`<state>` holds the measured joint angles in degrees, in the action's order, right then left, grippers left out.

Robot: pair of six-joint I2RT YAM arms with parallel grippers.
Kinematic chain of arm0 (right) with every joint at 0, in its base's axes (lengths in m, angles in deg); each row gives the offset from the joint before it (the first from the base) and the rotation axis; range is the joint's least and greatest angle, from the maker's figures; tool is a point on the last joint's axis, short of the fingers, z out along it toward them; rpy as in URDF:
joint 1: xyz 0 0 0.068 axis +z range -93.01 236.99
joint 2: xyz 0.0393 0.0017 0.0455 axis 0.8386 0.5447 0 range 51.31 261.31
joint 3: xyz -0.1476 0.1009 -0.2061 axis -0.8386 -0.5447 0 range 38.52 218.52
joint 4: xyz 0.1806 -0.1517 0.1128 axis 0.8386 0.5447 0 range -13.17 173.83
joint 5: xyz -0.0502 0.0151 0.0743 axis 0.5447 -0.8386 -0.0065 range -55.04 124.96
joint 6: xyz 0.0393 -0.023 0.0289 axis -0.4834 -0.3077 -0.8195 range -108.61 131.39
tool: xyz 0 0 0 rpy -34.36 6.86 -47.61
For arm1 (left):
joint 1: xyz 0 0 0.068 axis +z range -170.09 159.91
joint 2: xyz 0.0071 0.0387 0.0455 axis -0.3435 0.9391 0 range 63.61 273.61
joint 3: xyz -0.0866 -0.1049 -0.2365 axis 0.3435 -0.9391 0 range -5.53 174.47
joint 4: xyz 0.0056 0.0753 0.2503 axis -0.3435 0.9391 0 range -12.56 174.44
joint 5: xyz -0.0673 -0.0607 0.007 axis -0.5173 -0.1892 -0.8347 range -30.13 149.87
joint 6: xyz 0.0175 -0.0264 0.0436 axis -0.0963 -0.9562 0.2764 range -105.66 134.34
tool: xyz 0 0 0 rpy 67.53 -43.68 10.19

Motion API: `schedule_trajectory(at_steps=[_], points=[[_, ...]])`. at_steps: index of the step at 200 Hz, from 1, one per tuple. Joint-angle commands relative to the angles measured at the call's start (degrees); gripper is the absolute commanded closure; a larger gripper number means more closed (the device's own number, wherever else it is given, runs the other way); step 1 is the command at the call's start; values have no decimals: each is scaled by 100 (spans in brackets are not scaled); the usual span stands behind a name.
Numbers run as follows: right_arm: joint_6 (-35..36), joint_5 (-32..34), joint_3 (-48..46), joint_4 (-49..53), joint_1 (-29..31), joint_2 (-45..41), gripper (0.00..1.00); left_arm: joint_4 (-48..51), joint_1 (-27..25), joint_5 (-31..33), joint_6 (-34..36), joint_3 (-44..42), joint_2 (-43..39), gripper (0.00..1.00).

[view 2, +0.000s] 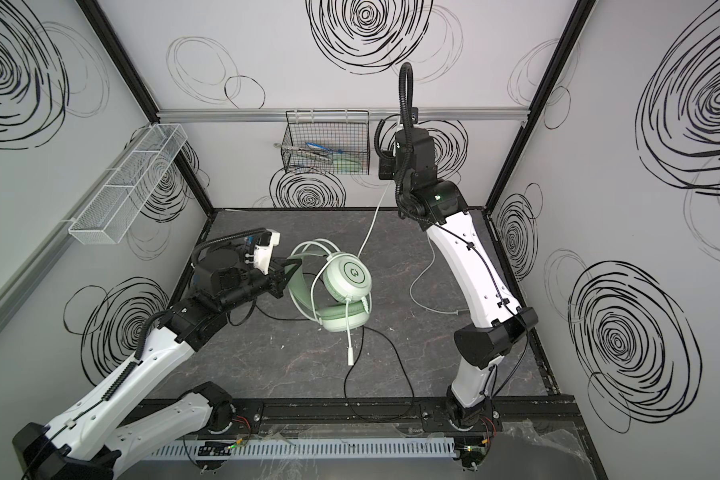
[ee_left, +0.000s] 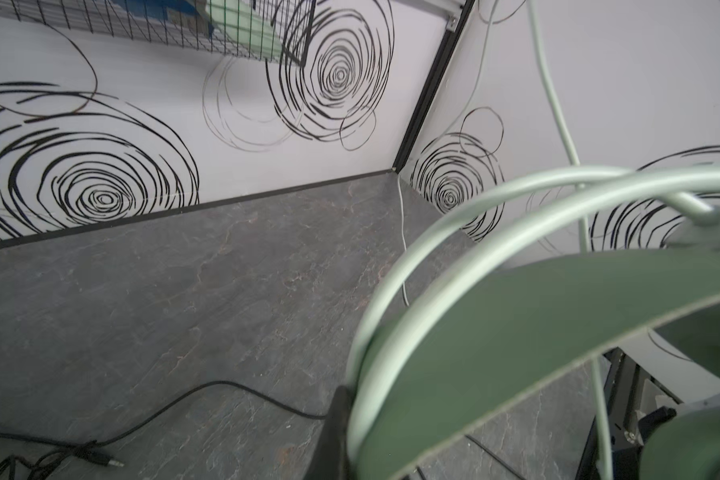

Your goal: Wrap the headphones

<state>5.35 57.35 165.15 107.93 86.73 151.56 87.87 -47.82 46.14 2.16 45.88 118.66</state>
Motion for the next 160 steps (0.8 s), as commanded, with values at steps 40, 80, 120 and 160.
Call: schedule_trajectory(at_steps=[40,80,120,160], points=[[351,-249,223,-362,451,-22,100,653,-302,1345,439,667,387,100],[451,-490,-751,-1255,829,-512,100,952,-520,2870,134,1211,947,100],[543,-962,-1218,-1702,1048,-758,100,896,-602,3533,-130,1467,1350,100],[596,-1667,-2103,-2559,1220,-1288,100,848,-673,3705,-432,1596,1730,100]])
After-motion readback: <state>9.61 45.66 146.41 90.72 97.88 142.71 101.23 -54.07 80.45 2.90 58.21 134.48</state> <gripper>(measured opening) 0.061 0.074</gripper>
